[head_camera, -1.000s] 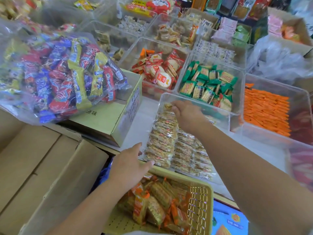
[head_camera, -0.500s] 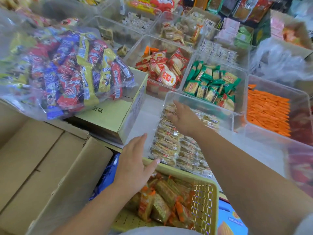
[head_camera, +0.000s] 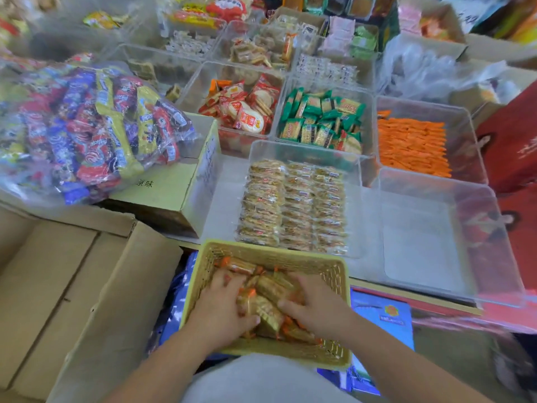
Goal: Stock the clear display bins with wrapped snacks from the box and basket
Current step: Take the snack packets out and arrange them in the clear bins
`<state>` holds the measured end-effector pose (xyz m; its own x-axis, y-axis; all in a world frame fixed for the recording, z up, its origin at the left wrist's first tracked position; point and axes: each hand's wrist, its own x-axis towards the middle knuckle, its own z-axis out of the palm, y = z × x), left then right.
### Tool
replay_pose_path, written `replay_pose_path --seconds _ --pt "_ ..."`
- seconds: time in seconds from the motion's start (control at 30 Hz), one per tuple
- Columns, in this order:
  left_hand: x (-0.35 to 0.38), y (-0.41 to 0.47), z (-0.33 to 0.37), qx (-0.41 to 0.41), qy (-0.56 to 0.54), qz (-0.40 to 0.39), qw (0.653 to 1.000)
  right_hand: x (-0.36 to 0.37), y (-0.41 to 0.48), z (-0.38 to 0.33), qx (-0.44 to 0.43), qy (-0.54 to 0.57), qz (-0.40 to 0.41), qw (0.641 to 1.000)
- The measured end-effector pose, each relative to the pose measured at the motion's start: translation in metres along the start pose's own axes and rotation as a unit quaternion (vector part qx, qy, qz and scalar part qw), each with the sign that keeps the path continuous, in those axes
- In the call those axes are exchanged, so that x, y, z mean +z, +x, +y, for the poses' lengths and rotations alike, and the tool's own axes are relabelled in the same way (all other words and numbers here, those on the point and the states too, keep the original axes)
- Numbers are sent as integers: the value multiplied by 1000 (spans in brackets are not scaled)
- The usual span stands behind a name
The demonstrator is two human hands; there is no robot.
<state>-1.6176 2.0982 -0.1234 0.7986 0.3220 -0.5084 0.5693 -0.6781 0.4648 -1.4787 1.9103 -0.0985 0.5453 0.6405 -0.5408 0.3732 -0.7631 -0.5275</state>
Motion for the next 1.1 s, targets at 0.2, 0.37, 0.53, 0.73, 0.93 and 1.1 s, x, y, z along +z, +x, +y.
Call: replay_pose_path --seconds 0.2,0.37,0.53,0.73,0.93,1.1 --pt "9 10 7 -77 -24 -81 993 36 16 3 45 16 -72 996" --pt "10 13 10 -111 -77 -37 990 46 20 10 73 -24 -57 995" --pt "17 13 12 -160 -131 9 978 45 19 11 95 -14 -19 995" --pt "21 23 7 -181 -261 -36 947 47 23 3 106 68 -7 992" --pt "26 30 10 -99 -228 -88 965 47 11 -5 99 76 34 992" --pt "23 30 15 -63 -194 -150 967 47 -1 -9 143 104 42 983"
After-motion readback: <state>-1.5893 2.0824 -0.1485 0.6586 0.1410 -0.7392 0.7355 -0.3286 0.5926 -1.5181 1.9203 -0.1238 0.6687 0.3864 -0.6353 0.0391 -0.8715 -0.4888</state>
